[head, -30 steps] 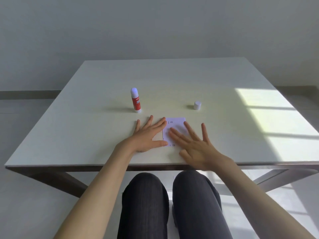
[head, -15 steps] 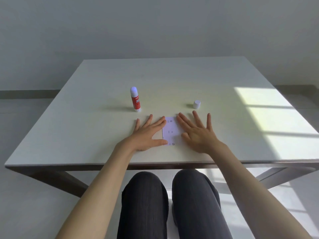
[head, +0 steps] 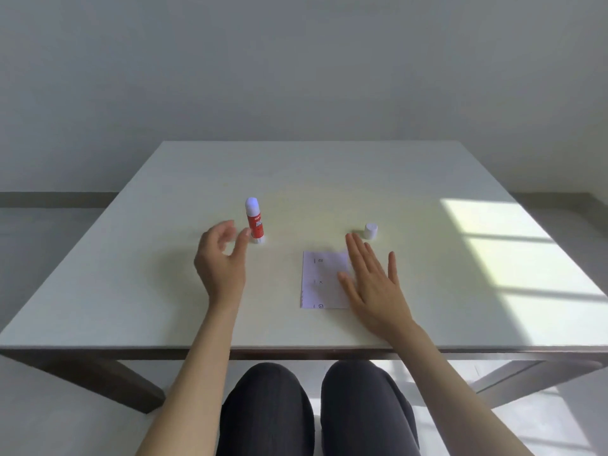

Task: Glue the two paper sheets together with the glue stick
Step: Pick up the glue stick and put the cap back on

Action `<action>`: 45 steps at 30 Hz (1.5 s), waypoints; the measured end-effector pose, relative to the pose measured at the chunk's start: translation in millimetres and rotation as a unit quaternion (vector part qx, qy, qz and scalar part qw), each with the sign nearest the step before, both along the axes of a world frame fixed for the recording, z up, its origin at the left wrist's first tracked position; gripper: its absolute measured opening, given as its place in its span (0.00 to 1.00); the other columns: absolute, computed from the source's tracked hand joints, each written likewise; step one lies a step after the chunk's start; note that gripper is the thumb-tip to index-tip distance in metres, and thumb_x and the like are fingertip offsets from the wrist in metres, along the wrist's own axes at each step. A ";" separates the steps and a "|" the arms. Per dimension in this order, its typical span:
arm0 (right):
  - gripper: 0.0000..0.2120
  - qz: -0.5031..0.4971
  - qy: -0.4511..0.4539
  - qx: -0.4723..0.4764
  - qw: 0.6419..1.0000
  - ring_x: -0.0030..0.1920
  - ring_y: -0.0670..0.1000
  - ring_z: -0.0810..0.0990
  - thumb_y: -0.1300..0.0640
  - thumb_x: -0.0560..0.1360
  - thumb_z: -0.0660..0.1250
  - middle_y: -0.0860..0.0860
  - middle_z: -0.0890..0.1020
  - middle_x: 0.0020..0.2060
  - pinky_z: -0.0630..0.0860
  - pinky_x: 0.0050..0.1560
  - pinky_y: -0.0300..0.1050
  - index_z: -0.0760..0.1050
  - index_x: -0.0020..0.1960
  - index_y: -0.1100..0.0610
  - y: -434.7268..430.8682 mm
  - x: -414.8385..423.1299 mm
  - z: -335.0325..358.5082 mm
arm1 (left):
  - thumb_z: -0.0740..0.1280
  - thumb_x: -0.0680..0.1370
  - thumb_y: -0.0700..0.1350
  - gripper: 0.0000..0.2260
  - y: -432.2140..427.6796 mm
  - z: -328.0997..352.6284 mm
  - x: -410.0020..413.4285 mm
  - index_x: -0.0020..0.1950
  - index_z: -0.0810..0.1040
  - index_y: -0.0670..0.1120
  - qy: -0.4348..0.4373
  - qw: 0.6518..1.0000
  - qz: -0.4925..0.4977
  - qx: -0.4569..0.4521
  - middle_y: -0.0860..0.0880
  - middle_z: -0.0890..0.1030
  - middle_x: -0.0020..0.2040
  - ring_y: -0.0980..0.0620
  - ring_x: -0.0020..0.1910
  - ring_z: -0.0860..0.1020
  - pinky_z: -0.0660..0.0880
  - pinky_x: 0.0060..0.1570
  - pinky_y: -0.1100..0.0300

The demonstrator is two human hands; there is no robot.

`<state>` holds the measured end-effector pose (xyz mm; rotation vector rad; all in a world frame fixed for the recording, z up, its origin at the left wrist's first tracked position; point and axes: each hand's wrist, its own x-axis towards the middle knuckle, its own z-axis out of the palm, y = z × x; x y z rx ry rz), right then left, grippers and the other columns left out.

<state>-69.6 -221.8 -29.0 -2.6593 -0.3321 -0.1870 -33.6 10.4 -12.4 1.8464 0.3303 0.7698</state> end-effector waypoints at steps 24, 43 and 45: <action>0.08 0.009 0.272 0.675 0.686 0.27 0.49 0.76 0.57 0.77 0.64 0.53 0.77 0.30 0.75 0.31 0.39 0.73 0.40 0.59 39.3 -13.2 69.7 | 0.73 0.70 0.48 0.09 -63.6 54.9 -21.1 0.48 0.83 0.48 0.040 0.893 -0.357 -0.271 0.49 0.86 0.42 0.48 0.46 0.84 0.76 0.49 0.57; 0.04 -0.018 -0.017 0.510 0.860 0.32 0.47 0.80 0.65 0.73 0.68 0.51 0.80 0.36 0.74 0.34 0.29 0.73 0.46 0.62 53.9 -28.1 51.8 | 0.74 0.68 0.46 0.07 -62.4 59.6 -35.2 0.45 0.84 0.48 0.035 0.904 -0.311 -0.292 0.50 0.87 0.40 0.47 0.45 0.84 0.76 0.57 0.53; 0.07 -0.046 -0.184 0.323 0.927 0.35 0.47 0.75 0.65 0.71 0.70 0.46 0.76 0.35 0.69 0.36 0.24 0.73 0.45 0.60 56.8 -28.5 41.2 | 0.74 0.69 0.46 0.06 -63.9 60.0 -35.2 0.44 0.84 0.48 0.039 0.902 -0.315 -0.292 0.50 0.87 0.41 0.45 0.47 0.84 0.76 0.58 0.51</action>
